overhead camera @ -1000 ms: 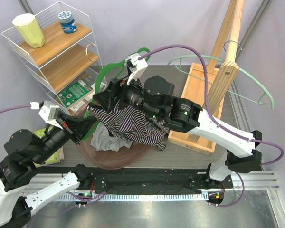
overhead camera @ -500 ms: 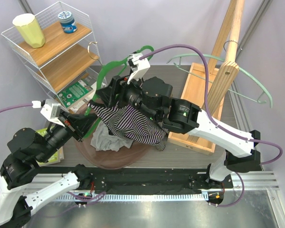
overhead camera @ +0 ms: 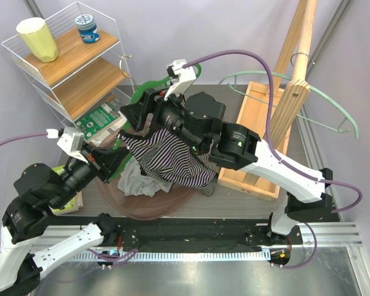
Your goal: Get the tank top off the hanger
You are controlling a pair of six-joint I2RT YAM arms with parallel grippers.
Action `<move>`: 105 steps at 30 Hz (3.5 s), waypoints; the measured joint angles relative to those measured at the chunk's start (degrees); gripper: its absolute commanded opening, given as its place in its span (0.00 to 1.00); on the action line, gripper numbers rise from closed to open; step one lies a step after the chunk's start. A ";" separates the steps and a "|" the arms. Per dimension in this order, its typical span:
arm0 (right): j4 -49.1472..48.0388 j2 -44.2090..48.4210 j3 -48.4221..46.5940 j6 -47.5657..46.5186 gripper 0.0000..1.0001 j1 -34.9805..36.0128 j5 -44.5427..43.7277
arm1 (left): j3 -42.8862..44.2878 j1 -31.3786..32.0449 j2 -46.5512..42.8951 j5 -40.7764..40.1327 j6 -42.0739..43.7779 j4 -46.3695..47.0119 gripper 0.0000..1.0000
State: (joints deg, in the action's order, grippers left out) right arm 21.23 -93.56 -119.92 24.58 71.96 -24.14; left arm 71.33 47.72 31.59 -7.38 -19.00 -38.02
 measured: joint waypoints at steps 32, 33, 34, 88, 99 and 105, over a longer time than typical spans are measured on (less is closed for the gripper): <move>-2.03 1.84 3.78 -1.14 0.01 0.31 2.43 | 3.89 0.00 -6.34 6.47 1.36 0.98 0.48; -2.36 3.13 4.57 -0.63 0.01 0.31 3.10 | 3.89 0.00 -6.82 6.47 1.62 0.92 0.47; -2.75 4.22 5.05 -0.13 0.01 0.31 3.69 | 3.89 -0.02 -7.15 6.75 1.95 0.90 0.47; -12.02 12.13 14.69 1.11 0.01 0.31 -0.76 | 2.08 0.00 -1.40 33.31 1.25 14.34 0.00; -14.21 9.88 14.05 -2.38 0.01 0.31 -6.80 | -5.70 -0.02 -6.49 35.54 -1.51 15.67 0.00; -18.27 8.66 14.05 -2.16 0.01 0.31 -8.57 | -7.67 0.00 -6.99 36.83 -1.92 16.59 0.00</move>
State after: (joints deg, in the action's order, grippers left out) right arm 2.96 -84.90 -105.86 22.41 72.27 -32.71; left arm 63.66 47.72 24.60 29.45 -20.93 -21.43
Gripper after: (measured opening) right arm 0.283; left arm 0.006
